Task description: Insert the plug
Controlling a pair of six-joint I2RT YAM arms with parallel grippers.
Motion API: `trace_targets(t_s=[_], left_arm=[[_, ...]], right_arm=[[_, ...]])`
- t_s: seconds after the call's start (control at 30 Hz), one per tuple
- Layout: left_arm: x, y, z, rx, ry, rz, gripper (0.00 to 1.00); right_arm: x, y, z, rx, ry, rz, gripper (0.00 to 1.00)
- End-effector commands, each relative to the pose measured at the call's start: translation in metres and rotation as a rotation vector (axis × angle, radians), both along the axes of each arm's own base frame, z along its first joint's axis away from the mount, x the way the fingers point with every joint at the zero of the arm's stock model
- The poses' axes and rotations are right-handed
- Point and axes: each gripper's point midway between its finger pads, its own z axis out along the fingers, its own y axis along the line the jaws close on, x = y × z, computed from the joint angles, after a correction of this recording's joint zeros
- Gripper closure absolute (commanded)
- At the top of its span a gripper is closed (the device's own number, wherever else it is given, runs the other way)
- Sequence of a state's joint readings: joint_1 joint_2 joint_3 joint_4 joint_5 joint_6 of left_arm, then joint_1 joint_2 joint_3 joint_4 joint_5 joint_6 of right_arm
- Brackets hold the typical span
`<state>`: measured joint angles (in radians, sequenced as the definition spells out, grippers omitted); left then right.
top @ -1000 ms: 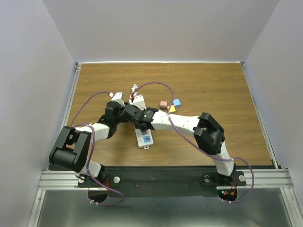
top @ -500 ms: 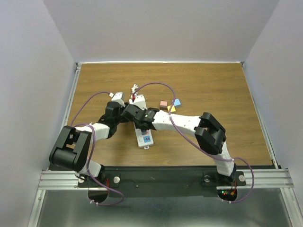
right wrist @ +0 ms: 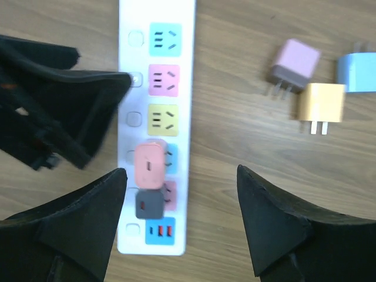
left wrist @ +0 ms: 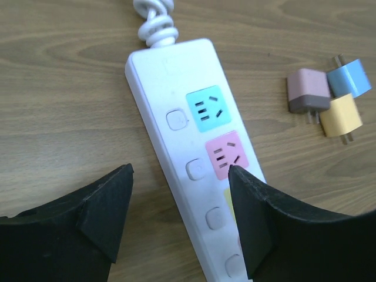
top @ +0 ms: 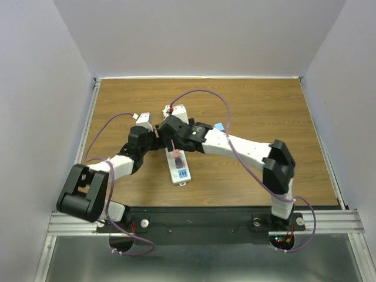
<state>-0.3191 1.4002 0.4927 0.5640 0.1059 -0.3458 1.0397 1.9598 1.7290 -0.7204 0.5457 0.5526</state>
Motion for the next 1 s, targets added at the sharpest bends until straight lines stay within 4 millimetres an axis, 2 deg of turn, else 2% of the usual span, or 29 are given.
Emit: trace_targets(t_s=[0.0, 0.03, 0.1, 0.13, 0.17, 0.2, 0.23, 0.3, 0.33, 0.4, 0.43, 0.47, 0.5, 0.53, 0.57, 0.6, 0.63, 0.67, 0.73, 0.77, 0.97], left_arm=[[0.003, 0.004, 0.055, -0.022, -0.181, 0.031, 0.21], [0.0, 0.004, 0.074, -0.034, -0.23, 0.035, 0.21], [-0.002, -0.004, 0.092, -0.037, -0.274, 0.023, 0.2], [-0.006, -0.017, 0.098, -0.03, -0.289, 0.011, 0.2], [-0.003, -0.022, 0.108, -0.016, -0.304, 0.026, 0.2], [-0.003, -0.032, 0.111, 0.005, -0.31, 0.01, 0.2], [-0.004, -0.055, 0.112, 0.021, -0.302, -0.019, 0.2], [-0.003, -0.078, 0.108, 0.033, -0.281, -0.059, 0.2], [0.0, -0.097, 0.1, 0.049, -0.255, -0.09, 0.2], [0.004, -0.113, 0.093, 0.07, -0.237, -0.1, 0.2], [0.007, -0.122, 0.076, 0.098, -0.203, -0.109, 0.2], [0.011, -0.133, 0.083, 0.097, -0.21, -0.109, 0.2], [0.015, -0.139, 0.079, 0.111, -0.199, -0.112, 0.2], [0.018, -0.143, 0.06, 0.154, -0.158, -0.121, 0.2], [0.027, -0.149, 0.069, 0.163, -0.175, -0.097, 0.2], [0.029, -0.153, 0.066, 0.177, -0.167, -0.096, 0.2], [0.033, -0.155, 0.055, 0.202, -0.146, -0.093, 0.2], [0.038, -0.158, 0.058, 0.209, -0.148, -0.086, 0.2], [0.043, -0.16, 0.047, 0.233, -0.13, -0.084, 0.2], [0.047, -0.16, 0.048, 0.247, -0.125, -0.071, 0.19], [0.047, -0.164, 0.031, 0.289, -0.1, -0.094, 0.19]], right_arm=[[0.004, -0.048, 0.033, 0.016, -0.083, -0.062, 0.2], [0.012, -0.064, 0.046, 0.062, -0.109, -0.096, 0.2], [0.015, -0.083, 0.046, 0.104, -0.105, -0.117, 0.19], [0.017, -0.094, 0.041, 0.108, -0.097, -0.126, 0.19], [0.025, -0.117, 0.044, 0.139, -0.113, -0.168, 0.19], [0.025, -0.126, 0.041, 0.149, -0.105, -0.167, 0.19], [0.032, -0.147, 0.044, 0.175, -0.125, -0.207, 0.18], [0.037, -0.163, 0.044, 0.206, -0.123, -0.22, 0.17], [0.046, -0.179, 0.048, 0.226, -0.141, -0.252, 0.17], [0.044, -0.192, 0.054, 0.259, -0.154, -0.249, 0.17], [0.049, -0.206, 0.057, 0.27, -0.164, -0.277, 0.17], [0.052, -0.212, 0.063, 0.287, -0.178, -0.282, 0.17], [0.05, -0.214, 0.065, 0.304, -0.176, -0.271, 0.17], [0.052, -0.225, 0.073, 0.319, -0.197, -0.285, 0.16], [0.053, -0.229, 0.078, 0.328, -0.208, -0.288, 0.16], [0.053, -0.232, 0.082, 0.338, -0.218, -0.287, 0.16], [0.053, -0.237, 0.089, 0.351, -0.23, -0.285, 0.16], [0.053, -0.239, 0.091, 0.357, -0.234, -0.283, 0.16], [0.052, -0.244, 0.093, 0.367, -0.236, -0.277, 0.15], [0.052, -0.245, 0.095, 0.373, -0.241, -0.276, 0.15], [0.052, -0.251, 0.09, 0.39, -0.228, -0.266, 0.15]])
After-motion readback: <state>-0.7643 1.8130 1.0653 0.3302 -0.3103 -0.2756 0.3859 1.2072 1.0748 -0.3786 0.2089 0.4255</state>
